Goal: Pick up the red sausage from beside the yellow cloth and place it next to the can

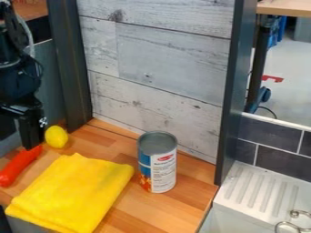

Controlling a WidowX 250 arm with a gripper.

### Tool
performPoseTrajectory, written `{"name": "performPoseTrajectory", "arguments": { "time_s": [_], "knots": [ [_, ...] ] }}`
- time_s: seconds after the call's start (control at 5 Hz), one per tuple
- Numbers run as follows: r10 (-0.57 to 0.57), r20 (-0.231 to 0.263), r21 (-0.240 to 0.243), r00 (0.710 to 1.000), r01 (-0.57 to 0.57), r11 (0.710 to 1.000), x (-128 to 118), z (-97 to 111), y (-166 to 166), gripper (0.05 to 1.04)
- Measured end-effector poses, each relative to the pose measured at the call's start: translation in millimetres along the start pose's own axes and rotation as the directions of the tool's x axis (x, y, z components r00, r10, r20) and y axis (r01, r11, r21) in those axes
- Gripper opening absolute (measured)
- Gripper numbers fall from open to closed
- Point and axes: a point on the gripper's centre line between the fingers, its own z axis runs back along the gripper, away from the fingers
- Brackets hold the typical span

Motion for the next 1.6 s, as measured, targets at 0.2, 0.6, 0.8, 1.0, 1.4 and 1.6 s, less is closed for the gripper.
{"name": "performPoseTrajectory", "arguments": {
  "time_s": [0.2, 0.6, 0.8, 1.0, 1.4, 1.6],
  "knots": [
    [-0.002, -0.02, -0.012, 1.0, 0.002, 1.0, -0.3, -6.5, -1.2, 0.996],
    [0.058, -0.011, 0.0, 0.998, -0.058, 0.998, 20.9, -27.8, 31.8, 0.996],
    [0.101, -0.026, 0.051, 0.995, -0.1, 0.994, 32.6, -46.7, 48.0, 0.996],
    [0.112, -0.008, 0.072, 0.994, -0.111, 0.991, 43.4, -57.4, 61.7, 0.996],
    [0.111, -0.065, 0.032, 0.992, -0.109, 0.994, 54.4, -86.7, 79.3, 0.996],
    [0.103, -0.08, 0.016, 0.991, -0.102, 0.995, 59.2, -102.7, 81.4, 0.996]
  ]
}}
